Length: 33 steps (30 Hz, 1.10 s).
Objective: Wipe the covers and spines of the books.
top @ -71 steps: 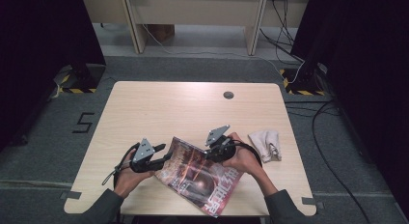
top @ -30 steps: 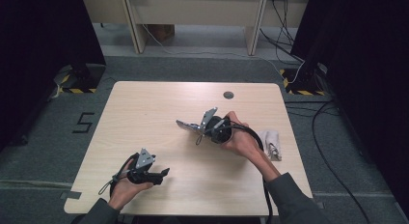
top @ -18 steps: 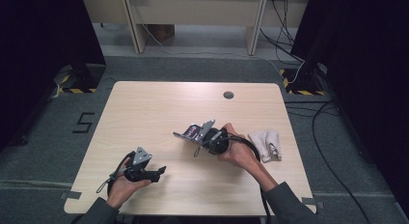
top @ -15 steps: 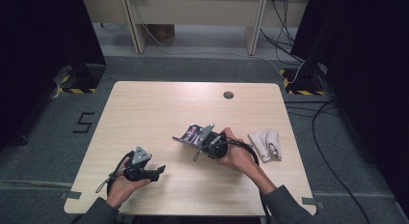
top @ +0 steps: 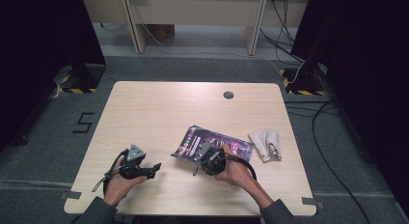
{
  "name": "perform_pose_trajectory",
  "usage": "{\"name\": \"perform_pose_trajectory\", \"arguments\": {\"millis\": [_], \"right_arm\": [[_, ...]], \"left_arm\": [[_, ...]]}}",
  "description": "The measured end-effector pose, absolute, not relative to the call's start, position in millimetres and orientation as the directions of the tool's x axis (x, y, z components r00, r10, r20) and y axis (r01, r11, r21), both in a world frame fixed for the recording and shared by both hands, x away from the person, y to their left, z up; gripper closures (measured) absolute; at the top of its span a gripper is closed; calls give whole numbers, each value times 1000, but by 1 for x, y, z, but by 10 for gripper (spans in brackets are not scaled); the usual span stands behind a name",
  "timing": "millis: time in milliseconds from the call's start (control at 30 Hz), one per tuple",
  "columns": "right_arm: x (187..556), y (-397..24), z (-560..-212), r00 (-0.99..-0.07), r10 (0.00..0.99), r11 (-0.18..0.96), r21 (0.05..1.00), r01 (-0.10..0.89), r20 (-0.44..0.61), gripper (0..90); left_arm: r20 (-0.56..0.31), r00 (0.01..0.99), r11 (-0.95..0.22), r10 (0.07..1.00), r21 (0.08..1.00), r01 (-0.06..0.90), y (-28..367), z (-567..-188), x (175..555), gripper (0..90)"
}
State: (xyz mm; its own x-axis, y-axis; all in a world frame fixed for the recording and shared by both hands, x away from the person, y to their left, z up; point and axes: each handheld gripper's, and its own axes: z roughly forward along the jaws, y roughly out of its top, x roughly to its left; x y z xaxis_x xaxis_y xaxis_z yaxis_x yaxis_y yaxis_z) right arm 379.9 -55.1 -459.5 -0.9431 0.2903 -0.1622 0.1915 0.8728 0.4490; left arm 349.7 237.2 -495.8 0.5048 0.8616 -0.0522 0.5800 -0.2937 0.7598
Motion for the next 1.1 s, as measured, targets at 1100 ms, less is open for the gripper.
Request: {"name": "perform_pose_trajectory", "arguments": {"millis": [1100], "right_arm": [[365, -177, -477, -645, 764, 494, 620, 609, 25, 372]], "left_arm": [[-91, 639, -349, 764, 775, 528, 195, -501, 346, 247]]}}
